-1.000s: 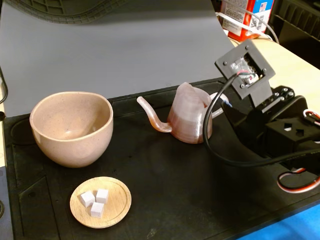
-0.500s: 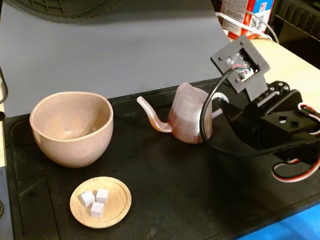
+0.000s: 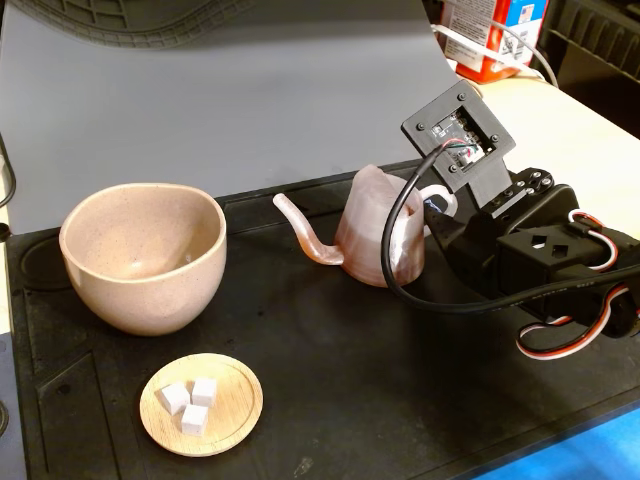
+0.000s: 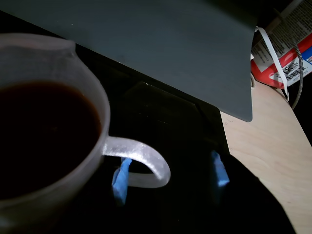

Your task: Pick up a kettle and pour liquid into a cup.

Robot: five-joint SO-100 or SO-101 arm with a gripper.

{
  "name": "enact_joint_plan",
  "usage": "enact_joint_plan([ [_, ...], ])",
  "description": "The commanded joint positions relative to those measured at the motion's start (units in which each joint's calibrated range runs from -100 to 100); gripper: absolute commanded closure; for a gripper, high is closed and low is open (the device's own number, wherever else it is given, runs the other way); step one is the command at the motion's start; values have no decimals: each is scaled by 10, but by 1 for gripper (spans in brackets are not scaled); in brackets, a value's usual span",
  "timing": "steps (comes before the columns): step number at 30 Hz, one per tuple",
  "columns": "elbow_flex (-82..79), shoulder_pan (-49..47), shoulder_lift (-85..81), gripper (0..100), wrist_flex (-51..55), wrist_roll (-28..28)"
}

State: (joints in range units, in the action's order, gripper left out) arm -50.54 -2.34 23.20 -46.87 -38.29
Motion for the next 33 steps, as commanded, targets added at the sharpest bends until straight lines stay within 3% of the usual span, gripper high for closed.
enact_joint_plan([
  [1, 20, 2, -3, 80, -7, 0],
  [18, 34, 9, -4, 80, -8, 5],
  [24, 32, 14, -4, 100, -8, 5],
  [33, 31, 9, -5, 99, -8, 2],
])
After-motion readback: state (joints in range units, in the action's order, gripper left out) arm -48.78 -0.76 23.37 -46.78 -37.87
